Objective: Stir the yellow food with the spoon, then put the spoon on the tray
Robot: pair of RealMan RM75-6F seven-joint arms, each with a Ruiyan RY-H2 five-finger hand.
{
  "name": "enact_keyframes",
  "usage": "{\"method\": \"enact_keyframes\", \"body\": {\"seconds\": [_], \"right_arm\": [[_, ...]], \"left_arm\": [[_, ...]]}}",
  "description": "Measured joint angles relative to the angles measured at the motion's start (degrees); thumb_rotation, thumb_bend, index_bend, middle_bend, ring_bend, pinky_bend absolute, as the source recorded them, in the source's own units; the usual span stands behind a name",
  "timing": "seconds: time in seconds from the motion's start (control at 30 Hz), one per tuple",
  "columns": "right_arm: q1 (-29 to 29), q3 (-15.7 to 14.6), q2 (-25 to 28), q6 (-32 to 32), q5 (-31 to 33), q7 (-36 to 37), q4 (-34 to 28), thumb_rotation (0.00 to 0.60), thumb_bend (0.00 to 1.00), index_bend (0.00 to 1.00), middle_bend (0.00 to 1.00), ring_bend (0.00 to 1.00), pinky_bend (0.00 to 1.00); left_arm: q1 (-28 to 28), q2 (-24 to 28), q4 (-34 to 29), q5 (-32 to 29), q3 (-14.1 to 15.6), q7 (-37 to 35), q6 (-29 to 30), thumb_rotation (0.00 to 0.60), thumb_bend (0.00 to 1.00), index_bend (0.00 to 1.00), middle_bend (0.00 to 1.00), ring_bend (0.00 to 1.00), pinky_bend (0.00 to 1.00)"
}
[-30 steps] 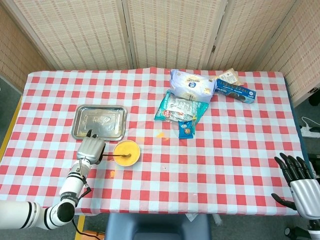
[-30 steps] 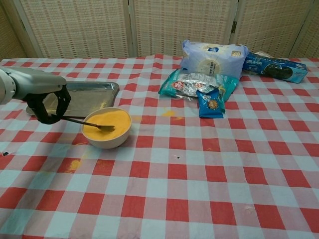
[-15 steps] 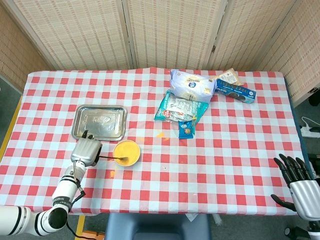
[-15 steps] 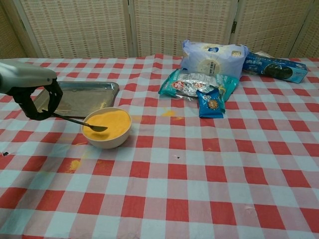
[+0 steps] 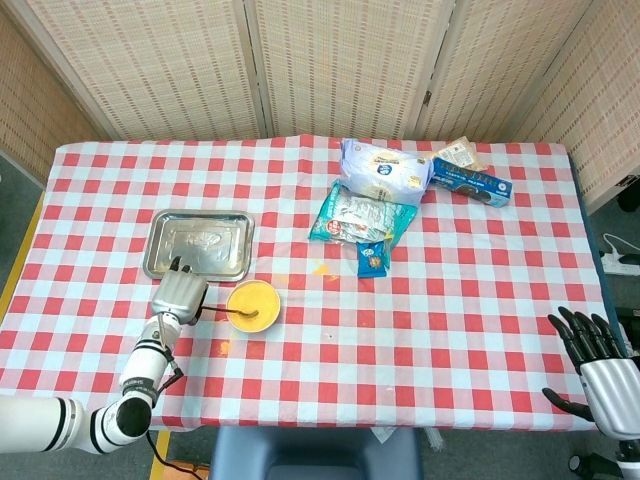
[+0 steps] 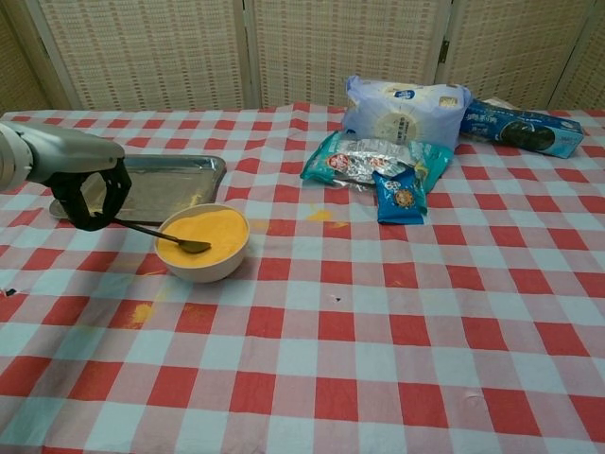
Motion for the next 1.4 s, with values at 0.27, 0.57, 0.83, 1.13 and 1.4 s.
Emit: {"method": "enact_keyframes", "body": {"seconds": [0.27,0.57,0.83,1.13,1.4], "right_arm": [[0.39,0.13,-0.08,-0.91,0.51,-0.35,-0.12,0.600,0.00,0.00,0.00,0.00,0.00],[0.86,0.24,-0.27,-2.22,1.26,-1.26,-0.47,0.600,0.00,0.00,0.00,0.00,0.00],[0.91,0.15,-0.46,-2.31,1.10,-1.65,-0.53,0.600,0.00,0.00,0.00,0.00,0.00],[1.13,-0.63,0.01,-2.61,-0.14,-0.86,-0.50,0.600,0.00,0.00,0.00,0.00,0.00],[1.00,-0.74,0.16,-2.08,-0.40,-0.17,-0.20,0.600,0.00,0.00,0.00,0.00,0.00]], "left_arm": [[-0.24,-1.59,4.13,-0.82,-1.07,-1.29,-0.78,0.600,0.49,0.88,0.41,0.17,0.03],[0.39,0.07,3.47,1.29,-1.77,-3.26,-0.96,0.600,0.49,0.88,0.41,0.17,0.03],[1.34,2.63,0.59,2.02,-1.57,-4.49,-0.83,0.600,0.49,0.88,0.41,0.17,0.03],[1.21,5.49,-1.96,-1.19,-1.07,-6.04,-7.24,0.600,0.49,0.88,0.41,0.18,0.04],[-1.62,11.16,-4.09,-7.22,-1.95,-9.91,-15.18,0.600,0.49,0.88,0.41,0.18,0.04]]}}
